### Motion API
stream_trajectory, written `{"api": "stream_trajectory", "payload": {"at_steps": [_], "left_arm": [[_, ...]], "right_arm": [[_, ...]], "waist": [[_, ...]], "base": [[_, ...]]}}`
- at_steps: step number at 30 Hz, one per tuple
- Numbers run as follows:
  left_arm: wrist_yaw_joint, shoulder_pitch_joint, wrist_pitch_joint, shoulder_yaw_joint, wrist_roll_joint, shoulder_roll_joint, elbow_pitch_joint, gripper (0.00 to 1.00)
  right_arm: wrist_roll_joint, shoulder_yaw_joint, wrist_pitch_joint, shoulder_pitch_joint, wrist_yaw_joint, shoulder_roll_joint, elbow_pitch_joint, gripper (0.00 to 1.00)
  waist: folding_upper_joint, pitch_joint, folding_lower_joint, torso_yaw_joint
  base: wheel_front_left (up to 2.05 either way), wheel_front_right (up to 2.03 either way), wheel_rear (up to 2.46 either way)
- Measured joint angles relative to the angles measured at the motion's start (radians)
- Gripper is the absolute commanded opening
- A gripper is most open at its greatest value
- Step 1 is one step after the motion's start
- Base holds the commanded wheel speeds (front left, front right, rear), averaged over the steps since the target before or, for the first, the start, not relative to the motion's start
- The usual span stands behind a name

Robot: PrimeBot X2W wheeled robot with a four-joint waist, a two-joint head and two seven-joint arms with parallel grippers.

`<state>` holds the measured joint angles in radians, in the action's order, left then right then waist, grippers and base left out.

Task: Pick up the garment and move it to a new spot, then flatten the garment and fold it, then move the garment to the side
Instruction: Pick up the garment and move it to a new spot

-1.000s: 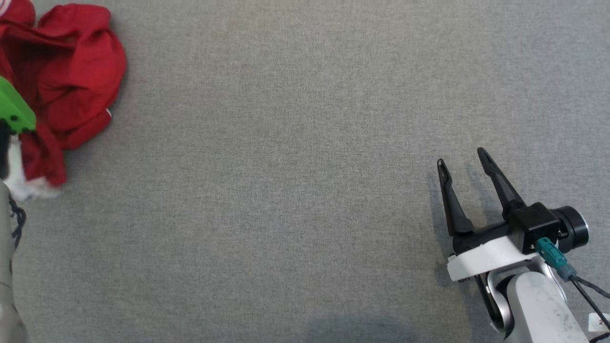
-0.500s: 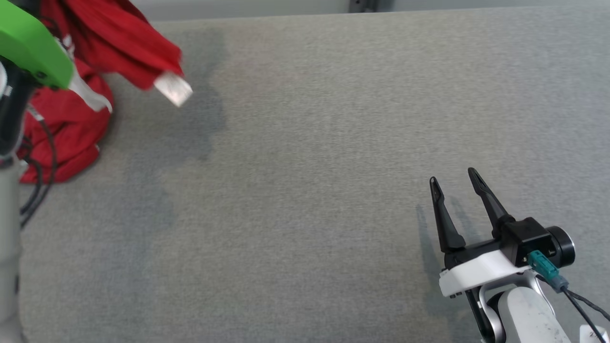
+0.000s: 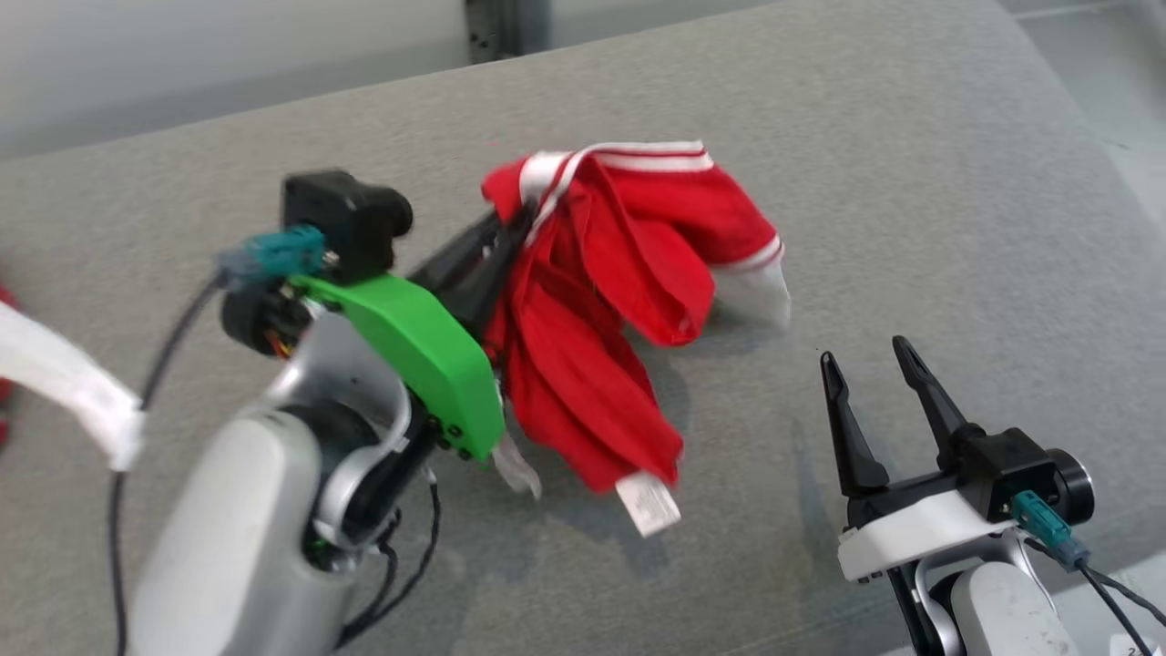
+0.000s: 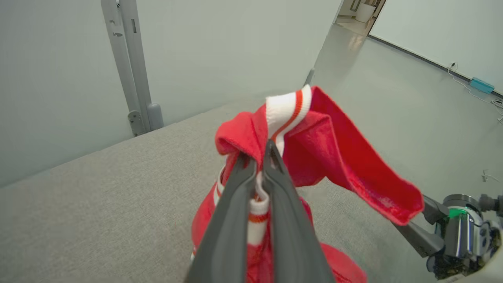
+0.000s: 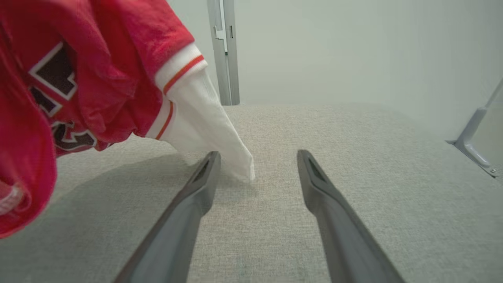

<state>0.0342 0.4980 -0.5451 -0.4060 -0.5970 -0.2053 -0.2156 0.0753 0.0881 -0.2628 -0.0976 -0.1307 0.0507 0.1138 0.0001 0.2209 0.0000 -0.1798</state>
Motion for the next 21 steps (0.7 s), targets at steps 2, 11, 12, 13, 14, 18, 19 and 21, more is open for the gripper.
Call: {"api": "stream_trajectory", "payload": {"at_steps": [2, 11, 12, 13, 14, 18, 19, 21], "left_arm": [[-0.009, -0.029, 0.03, -0.02, 0.021, 0.018, 0.099, 0.0], [-0.007, -0.042, 0.311, -0.076, 0.11, 0.103, 0.656, 0.0], [-0.008, -0.041, 0.344, -0.077, 0.112, 0.112, 0.681, 0.25], [-0.007, -0.036, 0.384, -0.082, 0.117, 0.12, 0.707, 0.53], [-0.005, -0.032, 0.416, -0.087, 0.119, 0.127, 0.729, 1.0], [-0.019, -0.034, 0.57, -0.089, 0.137, 0.138, 0.747, 1.0], [-0.027, -0.042, 0.616, -0.083, 0.137, 0.139, 0.734, 1.0], [-0.044, -0.077, 0.685, -0.076, 0.141, 0.14, 0.701, 1.0]], "right_arm": [[0.004, 0.006, 0.0, 0.003, 0.0, 0.0, 0.001, 1.0], [0.016, 0.031, 0.0, 0.024, 0.0, 0.0, 0.013, 1.0], [0.015, 0.029, 0.0, 0.025, 0.0, 0.0, 0.013, 1.0], [0.011, 0.025, 0.0, 0.026, 0.0, 0.0, 0.013, 1.0], [0.007, 0.02, 0.0, 0.028, 0.0, 0.0, 0.012, 1.0], [-0.029, 0.007, 0.0, 0.039, 0.0, -0.001, 0.007, 1.0], [-0.035, -0.002, 0.0, 0.044, 0.0, -0.002, 0.0, 1.0], [-0.047, -0.02, 0.0, 0.053, 0.0, 0.0, -0.013, 1.0]], "waist": [[0.0, -0.001, 0.0, -0.034], [0.0, 0.0, 0.0, -0.129], [0.0, -0.001, 0.0, -0.129], [0.0, -0.003, 0.0, -0.127], [0.0, -0.004, 0.0, -0.124], [0.0, -0.019, 0.0, -0.101], [0.0, -0.027, 0.0, -0.093], [0.0, -0.044, 0.0, -0.078]], "base": [[0.0, 0.0, 0.0], [0.0, 0.0, 0.0], [0.0, 0.0, 0.0], [0.0, 0.0, 0.0], [0.0, 0.0, 0.0], [0.0, 0.0, 0.0], [0.0, 0.0, 0.0], [0.0, 0.0, 0.0]]}}
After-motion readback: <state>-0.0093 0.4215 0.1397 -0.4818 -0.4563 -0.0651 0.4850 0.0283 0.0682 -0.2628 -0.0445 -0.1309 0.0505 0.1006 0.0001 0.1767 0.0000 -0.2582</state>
